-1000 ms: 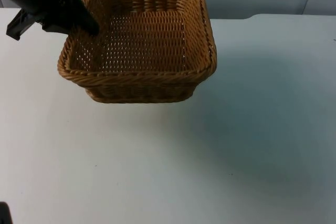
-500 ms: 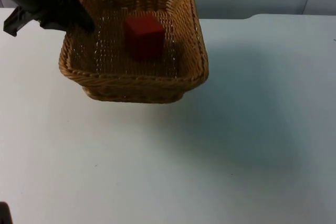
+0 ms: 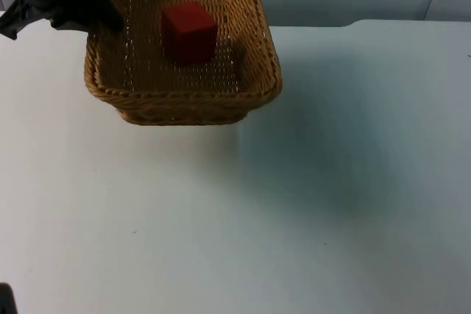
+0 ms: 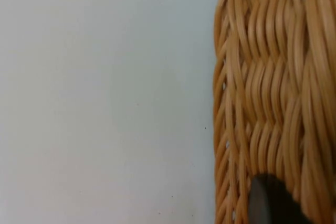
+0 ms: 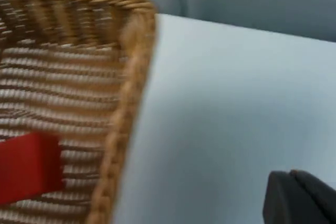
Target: Pick up the basket with the left hand and place the cube into the basket with the right hand.
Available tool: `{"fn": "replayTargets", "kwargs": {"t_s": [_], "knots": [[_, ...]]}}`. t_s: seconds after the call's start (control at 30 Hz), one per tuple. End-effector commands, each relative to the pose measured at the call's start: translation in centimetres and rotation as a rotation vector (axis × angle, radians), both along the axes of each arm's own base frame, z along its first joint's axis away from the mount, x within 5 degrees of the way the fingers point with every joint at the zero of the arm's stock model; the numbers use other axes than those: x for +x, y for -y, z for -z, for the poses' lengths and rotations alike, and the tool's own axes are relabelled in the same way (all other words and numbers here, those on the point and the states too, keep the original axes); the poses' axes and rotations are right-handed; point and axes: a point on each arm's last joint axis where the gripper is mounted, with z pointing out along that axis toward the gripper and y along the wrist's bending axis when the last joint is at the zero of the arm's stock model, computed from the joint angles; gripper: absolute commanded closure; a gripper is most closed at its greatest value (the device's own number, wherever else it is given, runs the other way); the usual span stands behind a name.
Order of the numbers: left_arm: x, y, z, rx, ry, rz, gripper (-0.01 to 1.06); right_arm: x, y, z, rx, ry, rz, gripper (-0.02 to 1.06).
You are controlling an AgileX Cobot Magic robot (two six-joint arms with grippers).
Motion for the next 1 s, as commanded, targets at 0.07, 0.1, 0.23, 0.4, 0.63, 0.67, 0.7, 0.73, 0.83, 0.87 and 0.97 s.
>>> {"fn": "replayTargets", "kwargs": {"t_s": [0.07, 0.1, 0.23, 0.4, 0.63, 0.67, 0.7, 0.73, 0.83, 0.87, 0.97], "knots": [[0.1, 0.1, -1.2, -0.029, 0.035, -0.031, 1.05, -0.7, 7.8, -3.4, -0.038, 0.005, 0.186, 1.05], [0.2, 0.1, -1.2, -0.028, 0.038, -0.033, 1.05, -1.1, 9.2, -4.1, -0.037, 0.009, 0.218, 1.05], [0.3, 0.0, -1.2, -0.024, 0.046, -0.042, 1.05, -2.5, 11.8, -5.8, -0.044, 0.033, 0.277, 1.05], [0.4, -0.1, -1.3, -0.017, 0.059, -0.057, 1.05, -5.1, 14.3, -6.7, -0.061, 0.068, 0.345, 1.05], [0.5, -0.1, -1.3, -0.016, 0.064, -0.063, 1.05, -9.2, 18.3, -3.2, -0.063, 0.036, 0.462, 1.05], [0.5, -0.1, -1.3, -0.016, 0.064, -0.063, 1.05, -9.2, 18.3, -3.2, -0.063, 0.036, 0.462, 1.05], [0.4, -0.1, -1.3, -0.019, 0.057, -0.056, 1.05, -9.8, 18.7, -2.5, -0.06, 0.034, 0.475, 1.05], [0.3, 0.0, -1.2, -0.023, 0.05, -0.048, 1.05, -10.5, 19.0, -2.1, -0.062, 0.035, 0.485, 1.05], [0.3, 0.2, -1.3, -0.046, 0.044, -0.053, 1.05, -12.0, 19.2, -1.6, -0.082, 0.032, 0.478, 1.05], [0.3, 0.2, -1.3, -0.046, 0.044, -0.053, 1.05, -12.0, 19.2, -1.6, -0.082, 0.032, 0.478, 1.05], [-0.3, 0.9, -1.1, -0.073, -0.004, 0.024, 1.05, -12.7, 19.1, -1.9, -0.088, 0.04, 0.467, 1.05]]}}
